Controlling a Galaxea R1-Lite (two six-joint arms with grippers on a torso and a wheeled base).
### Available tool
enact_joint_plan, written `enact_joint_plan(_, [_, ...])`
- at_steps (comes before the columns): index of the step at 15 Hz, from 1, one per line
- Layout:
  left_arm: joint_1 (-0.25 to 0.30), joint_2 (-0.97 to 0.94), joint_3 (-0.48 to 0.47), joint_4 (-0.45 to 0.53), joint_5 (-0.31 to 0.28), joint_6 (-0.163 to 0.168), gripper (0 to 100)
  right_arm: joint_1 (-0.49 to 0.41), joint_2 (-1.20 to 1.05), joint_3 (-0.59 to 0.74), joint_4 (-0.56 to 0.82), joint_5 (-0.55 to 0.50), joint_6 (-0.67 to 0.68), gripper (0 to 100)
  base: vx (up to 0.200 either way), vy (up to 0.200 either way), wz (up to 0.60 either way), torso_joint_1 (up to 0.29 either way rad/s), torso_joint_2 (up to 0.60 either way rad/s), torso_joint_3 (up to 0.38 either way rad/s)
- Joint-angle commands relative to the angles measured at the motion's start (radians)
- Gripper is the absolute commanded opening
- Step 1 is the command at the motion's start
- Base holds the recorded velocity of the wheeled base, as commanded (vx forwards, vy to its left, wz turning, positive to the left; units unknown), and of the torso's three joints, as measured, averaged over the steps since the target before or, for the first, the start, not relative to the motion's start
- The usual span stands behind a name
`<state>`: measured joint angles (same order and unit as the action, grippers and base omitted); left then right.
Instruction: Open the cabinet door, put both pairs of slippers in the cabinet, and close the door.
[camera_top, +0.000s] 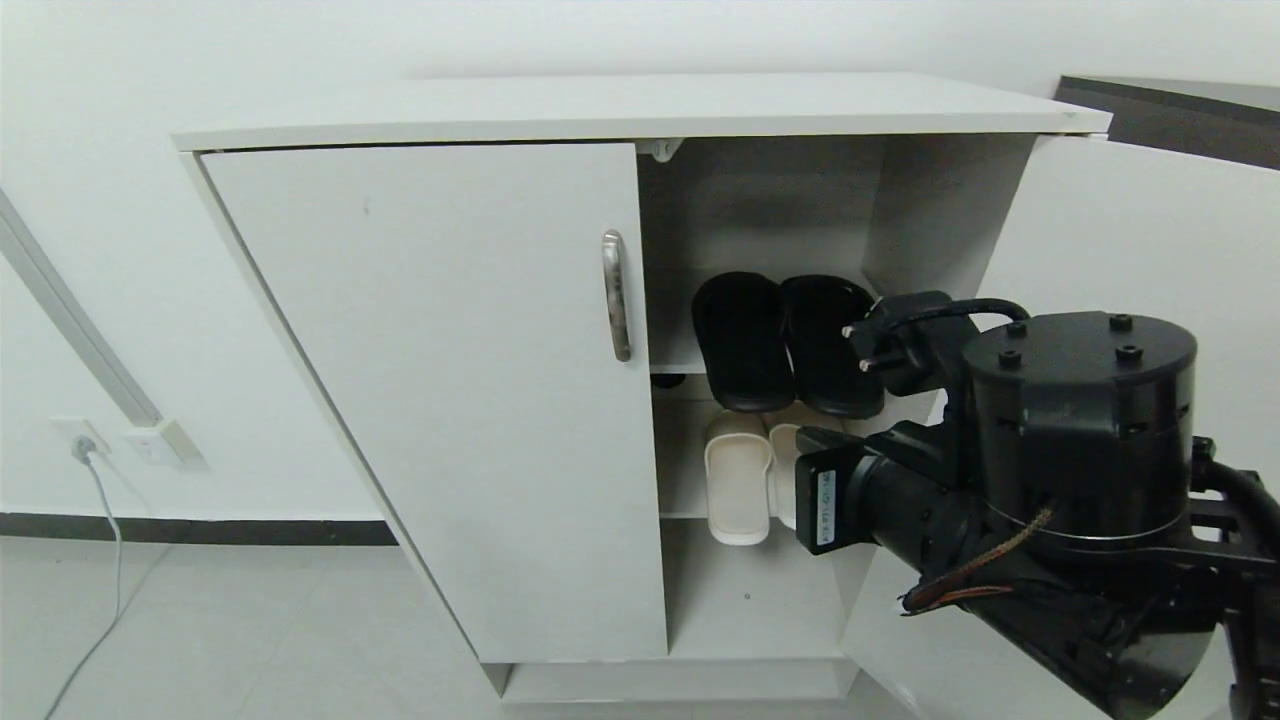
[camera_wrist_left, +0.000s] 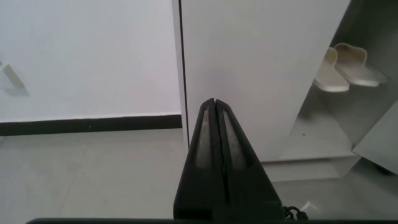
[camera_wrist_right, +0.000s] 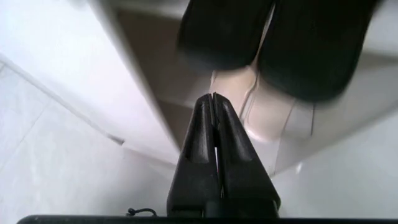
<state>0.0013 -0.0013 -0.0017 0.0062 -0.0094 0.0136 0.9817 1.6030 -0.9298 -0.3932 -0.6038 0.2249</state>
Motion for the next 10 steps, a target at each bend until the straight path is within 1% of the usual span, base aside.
enact_joint_plan(1, [0.0, 0.001, 0.0, 0.0, 0.0, 0.0, 0, -0.003, 0.005, 0.003, 0.0, -0.001, 0.001, 0, -0.2, 0.0, 0.0, -0.002, 0.01, 0.002])
enact_joint_plan(10, [0.0, 0.001, 0.0, 0.0, 0.0, 0.0, 0, -0.024, -0.008, 0.022, -0.001, 0.006, -0.002, 0, -0.2, 0.0, 0.0, 0.003, 0.0, 0.002])
